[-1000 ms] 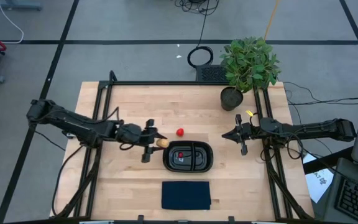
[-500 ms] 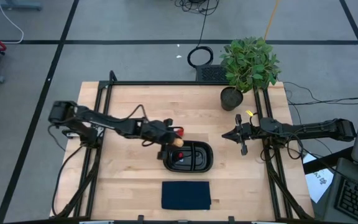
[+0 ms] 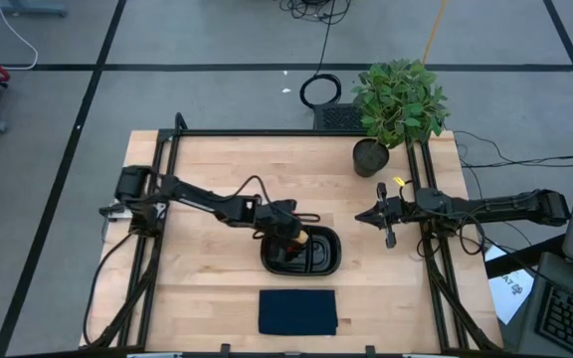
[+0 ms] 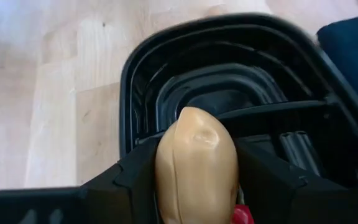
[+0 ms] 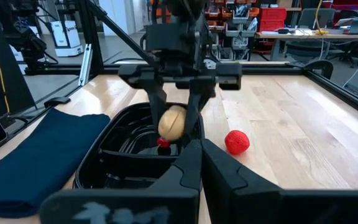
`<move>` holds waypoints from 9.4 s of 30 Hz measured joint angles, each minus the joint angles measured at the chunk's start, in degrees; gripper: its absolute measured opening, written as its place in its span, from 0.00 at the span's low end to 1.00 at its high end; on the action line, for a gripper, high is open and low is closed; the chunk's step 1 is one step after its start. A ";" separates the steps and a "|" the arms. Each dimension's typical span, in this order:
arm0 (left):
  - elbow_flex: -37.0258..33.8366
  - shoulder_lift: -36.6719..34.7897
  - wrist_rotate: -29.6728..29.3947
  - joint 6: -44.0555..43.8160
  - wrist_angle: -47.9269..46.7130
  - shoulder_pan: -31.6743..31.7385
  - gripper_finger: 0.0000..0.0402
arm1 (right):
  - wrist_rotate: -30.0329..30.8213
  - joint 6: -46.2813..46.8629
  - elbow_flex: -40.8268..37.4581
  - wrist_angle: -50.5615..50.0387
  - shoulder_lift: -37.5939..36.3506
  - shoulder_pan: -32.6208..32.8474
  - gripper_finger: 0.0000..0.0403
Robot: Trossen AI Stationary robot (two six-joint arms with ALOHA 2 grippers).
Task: Pick and placing Produce into tupperware
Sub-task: Put the potato into the black container, then adjust the black container, then put the strawberry into the black container
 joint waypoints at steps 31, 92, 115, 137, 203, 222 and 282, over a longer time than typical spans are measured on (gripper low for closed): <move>1.29 3.22 2.50 0.11 -3.37 -0.97 0.51 | 0.00 0.04 -0.02 -0.12 0.00 0.02 0.00; 12.02 1.19 -17.27 9.21 -20.35 -0.80 0.24 | -0.02 0.24 -0.04 -0.49 0.17 0.02 0.00; 8.15 1.21 -20.02 2.60 -26.29 1.29 0.01 | -0.02 0.00 -0.04 -0.50 0.20 0.02 0.00; 8.15 1.21 -18.05 -4.13 -31.78 -3.95 0.05 | -0.02 0.00 -0.04 -0.51 0.18 0.02 0.00; -48.75 -70.18 -23.75 7.78 17.83 -12.11 0.00 | 0.15 5.25 -0.04 -4.80 -10.29 0.02 0.00; -55.58 -93.71 -20.85 5.25 5.94 -6.82 0.00 | 2.27 4.31 -0.02 -5.07 -10.29 -0.01 0.00; -55.54 -100.75 -19.74 0.90 -5.92 -8.31 0.02 | 2.95 11.76 0.00 -4.82 -10.25 0.02 0.00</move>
